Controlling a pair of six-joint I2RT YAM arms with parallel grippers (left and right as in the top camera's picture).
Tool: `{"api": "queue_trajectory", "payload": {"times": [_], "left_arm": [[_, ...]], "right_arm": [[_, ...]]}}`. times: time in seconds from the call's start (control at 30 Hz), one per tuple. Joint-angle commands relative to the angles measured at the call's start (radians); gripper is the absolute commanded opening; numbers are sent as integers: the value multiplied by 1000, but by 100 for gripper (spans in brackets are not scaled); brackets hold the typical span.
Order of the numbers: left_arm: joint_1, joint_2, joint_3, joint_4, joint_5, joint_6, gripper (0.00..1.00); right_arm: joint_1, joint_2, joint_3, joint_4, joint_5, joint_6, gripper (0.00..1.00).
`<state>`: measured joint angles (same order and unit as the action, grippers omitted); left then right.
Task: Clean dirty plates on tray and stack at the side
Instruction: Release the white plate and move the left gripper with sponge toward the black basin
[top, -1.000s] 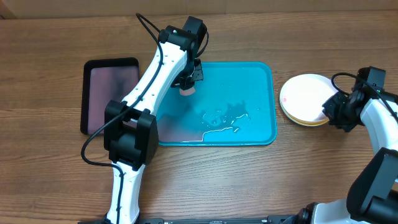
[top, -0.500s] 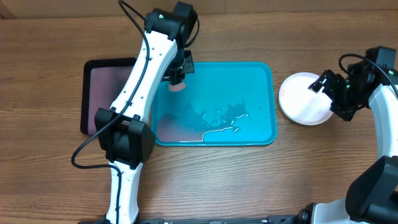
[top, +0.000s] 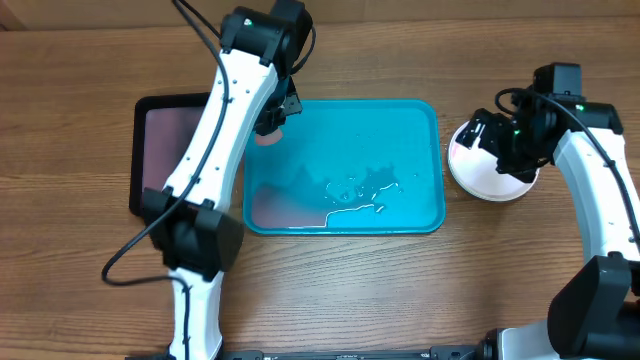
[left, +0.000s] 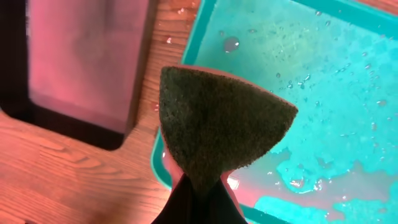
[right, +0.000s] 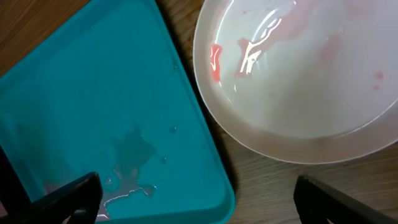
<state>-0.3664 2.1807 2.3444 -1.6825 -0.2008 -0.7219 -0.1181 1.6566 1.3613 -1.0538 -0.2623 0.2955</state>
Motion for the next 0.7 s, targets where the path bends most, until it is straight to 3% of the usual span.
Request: {"api": "queue_trajectory", "payload": {"times": [0.0, 0.17, 0.3, 0.4, 0.53, 0.67], "left_arm": [[-22, -189, -130, -8, -90, -81, 4], [-27, -394, -364, 3, -196, -241, 5], [-27, -507, -552, 121, -234, -307, 5], [-27, -532, -673, 204, -272, -400, 4], [-18, -521, -857, 329, -351, -629, 5], [-6, -509, -1045, 545, -362, -680, 4]], "right_arm": [[10, -24, 19, 18, 24, -16, 100], [10, -24, 19, 31, 25, -16, 100], [10, -24, 19, 44, 25, -16, 100], [10, -24, 19, 46, 25, -16, 100], [10, -24, 19, 45, 26, -16, 100], [10, -24, 19, 41, 26, -16, 100]]}}
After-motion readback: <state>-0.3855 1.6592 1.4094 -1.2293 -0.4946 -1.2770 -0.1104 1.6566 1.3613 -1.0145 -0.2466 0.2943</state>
